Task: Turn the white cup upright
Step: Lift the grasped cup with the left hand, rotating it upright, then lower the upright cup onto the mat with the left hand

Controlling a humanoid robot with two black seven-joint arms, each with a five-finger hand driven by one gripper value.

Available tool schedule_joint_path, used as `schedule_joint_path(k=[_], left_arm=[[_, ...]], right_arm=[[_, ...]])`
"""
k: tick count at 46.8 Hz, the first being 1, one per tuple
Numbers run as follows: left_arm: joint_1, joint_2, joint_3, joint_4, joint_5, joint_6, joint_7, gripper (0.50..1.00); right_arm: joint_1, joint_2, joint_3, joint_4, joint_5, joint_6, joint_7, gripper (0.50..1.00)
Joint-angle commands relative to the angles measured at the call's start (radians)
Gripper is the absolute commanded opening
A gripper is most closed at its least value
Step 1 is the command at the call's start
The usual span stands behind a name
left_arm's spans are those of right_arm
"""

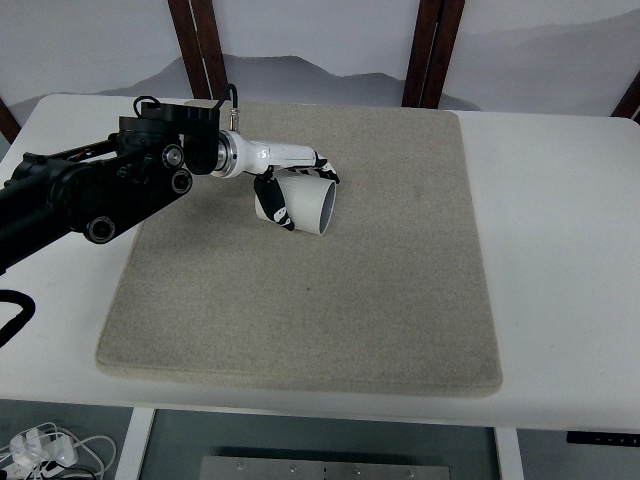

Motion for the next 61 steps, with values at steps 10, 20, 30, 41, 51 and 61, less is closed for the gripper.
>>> schedule_joint_path(k=[10,20,30,41,51,61], left_arm=[[-0.003,0.0,-0.068,0.003,-0.04,0.001,-0.005,0.57],[-0.004,0.004,-0.129,0.055,-0.253,-0.008,-0.017,0.566],[-0.009,0.021,-0.14,0.121,-0.606,-0.028,-0.049,0.581],[0.004,0.024,-0.148,0.233,-0.818,-0.068,-0.173,0.578],[0.053,0.018,-0.148,0.321,-0.962,-0.128,-0.322,0.572],[0.096,-0.025,-0.145,0.436,-1.068,-0.168,-0.463,0.57]], right_arm=[[0.0,0.0,0.0,0.0,-0.001,0.0,0.0,0.952],[0.0,0.0,0.0,0.0,0.0,0.0,0.0,0.952],[0.0,0.0,0.0,0.0,0.0,0.0,0.0,0.952],[0.0,0.0,0.0,0.0,0.0,0.0,0.0,0.952],[0.0,0.0,0.0,0.0,0.0,0.0,0.0,0.952],[0.0,0.0,0.0,0.0,0.0,0.0,0.0,0.952]])
